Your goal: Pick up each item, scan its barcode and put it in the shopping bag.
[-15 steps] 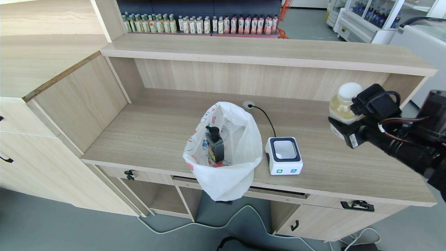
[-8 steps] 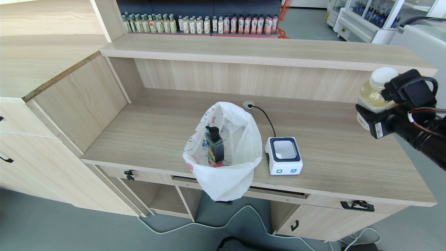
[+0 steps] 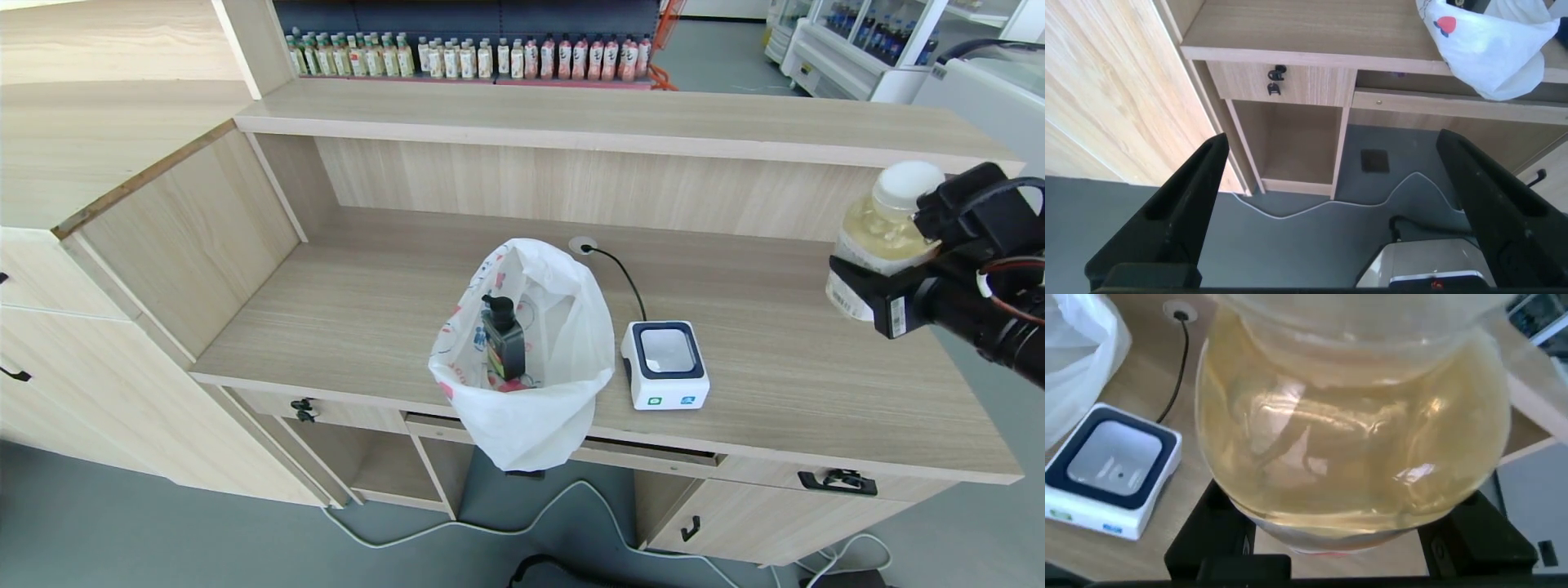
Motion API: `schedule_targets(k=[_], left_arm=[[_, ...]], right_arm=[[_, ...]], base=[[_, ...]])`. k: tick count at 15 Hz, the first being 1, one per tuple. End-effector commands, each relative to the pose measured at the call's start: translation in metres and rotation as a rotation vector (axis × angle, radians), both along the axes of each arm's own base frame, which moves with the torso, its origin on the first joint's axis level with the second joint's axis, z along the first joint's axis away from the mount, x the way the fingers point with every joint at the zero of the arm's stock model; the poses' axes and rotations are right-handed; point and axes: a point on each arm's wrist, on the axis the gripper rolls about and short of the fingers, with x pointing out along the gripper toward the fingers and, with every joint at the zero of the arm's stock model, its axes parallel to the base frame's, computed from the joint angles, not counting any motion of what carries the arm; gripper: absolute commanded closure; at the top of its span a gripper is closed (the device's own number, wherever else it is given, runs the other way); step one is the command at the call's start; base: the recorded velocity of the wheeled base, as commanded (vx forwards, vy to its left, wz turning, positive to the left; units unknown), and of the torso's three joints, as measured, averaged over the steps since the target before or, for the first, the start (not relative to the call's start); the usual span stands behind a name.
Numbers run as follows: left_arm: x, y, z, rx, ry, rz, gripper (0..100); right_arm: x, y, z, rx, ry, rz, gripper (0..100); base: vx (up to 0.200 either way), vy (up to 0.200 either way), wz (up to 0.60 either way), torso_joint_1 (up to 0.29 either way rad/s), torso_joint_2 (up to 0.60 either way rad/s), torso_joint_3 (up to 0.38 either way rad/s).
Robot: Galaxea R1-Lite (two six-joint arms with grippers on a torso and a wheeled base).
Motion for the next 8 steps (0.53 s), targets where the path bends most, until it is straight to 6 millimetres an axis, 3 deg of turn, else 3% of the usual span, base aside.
schedule_targets(k=[1, 3, 5, 8], left_arm=[[0.0, 0.0, 0.0, 0.0, 0.002, 0.0, 0], [0.0, 0.0, 0.0, 0.0, 0.002, 0.0, 0], [0.0, 0.0, 0.0, 0.0, 0.002, 0.0, 0], [0.0, 0.0, 0.0, 0.0, 0.002, 0.0, 0]], right_arm=[[-0.019, -0.006, 0.007, 0.024, 0.061, -0.018, 100], [-0.04, -0.024, 0.007, 0.012, 0.248, -0.092, 100], [-0.062, -0.029, 0.008, 0.009, 0.264, -0.076, 100], [-0.072, -0.019, -0.007, 0.186, 0.34, 0.341, 100]], base=[[0.0, 0.0, 0.0, 0.0, 0.0, 0.0], [0.0, 0.0, 0.0, 0.0, 0.0, 0.0], [0.0, 0.0, 0.0, 0.0, 0.0, 0.0], [0.0, 0.0, 0.0, 0.0, 0.0, 0.0]])
